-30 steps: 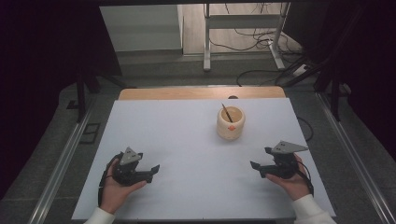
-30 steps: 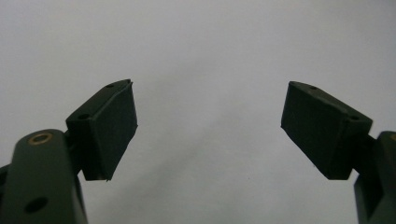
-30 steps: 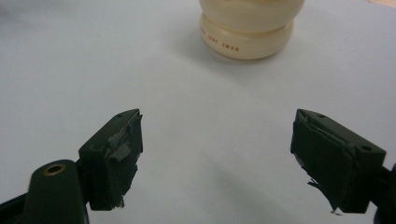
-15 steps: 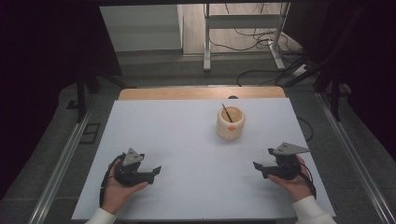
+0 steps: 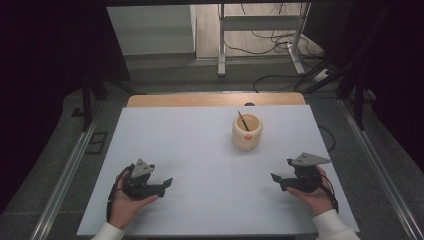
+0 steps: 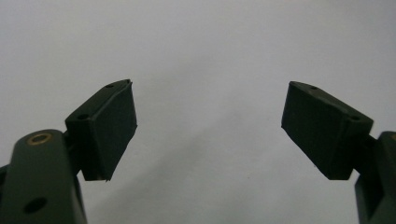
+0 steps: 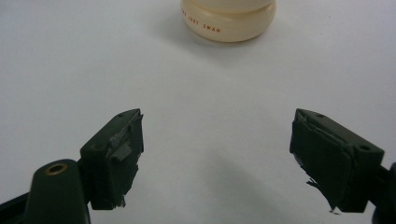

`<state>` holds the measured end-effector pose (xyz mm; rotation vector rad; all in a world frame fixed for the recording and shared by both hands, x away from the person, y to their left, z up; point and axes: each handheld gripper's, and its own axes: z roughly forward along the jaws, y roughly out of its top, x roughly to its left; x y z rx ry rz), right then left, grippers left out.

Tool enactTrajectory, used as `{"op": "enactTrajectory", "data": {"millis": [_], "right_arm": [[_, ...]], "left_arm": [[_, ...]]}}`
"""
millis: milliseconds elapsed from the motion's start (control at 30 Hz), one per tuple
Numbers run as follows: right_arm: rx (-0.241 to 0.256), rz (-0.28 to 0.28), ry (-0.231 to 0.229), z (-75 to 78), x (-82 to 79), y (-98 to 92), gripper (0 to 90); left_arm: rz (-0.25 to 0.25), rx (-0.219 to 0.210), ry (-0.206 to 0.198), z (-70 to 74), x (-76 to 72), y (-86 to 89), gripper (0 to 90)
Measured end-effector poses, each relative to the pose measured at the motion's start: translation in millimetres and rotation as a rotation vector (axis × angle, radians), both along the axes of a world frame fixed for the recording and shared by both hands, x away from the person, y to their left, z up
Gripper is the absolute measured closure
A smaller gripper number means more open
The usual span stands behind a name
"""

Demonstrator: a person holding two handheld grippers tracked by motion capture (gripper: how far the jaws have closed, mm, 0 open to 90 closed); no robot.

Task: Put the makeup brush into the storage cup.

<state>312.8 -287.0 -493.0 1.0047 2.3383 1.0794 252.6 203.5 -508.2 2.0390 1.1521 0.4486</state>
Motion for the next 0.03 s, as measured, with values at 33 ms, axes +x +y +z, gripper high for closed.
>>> {"op": "enactTrajectory", "data": {"millis": [33], "right_arm": [[0.000, -0.001, 0.001, 0.0, 0.0, -0.2, 17.7]], "left_arm": [[0.000, 0.001, 0.000, 0.0, 0.1, 0.1, 18.3]]}}
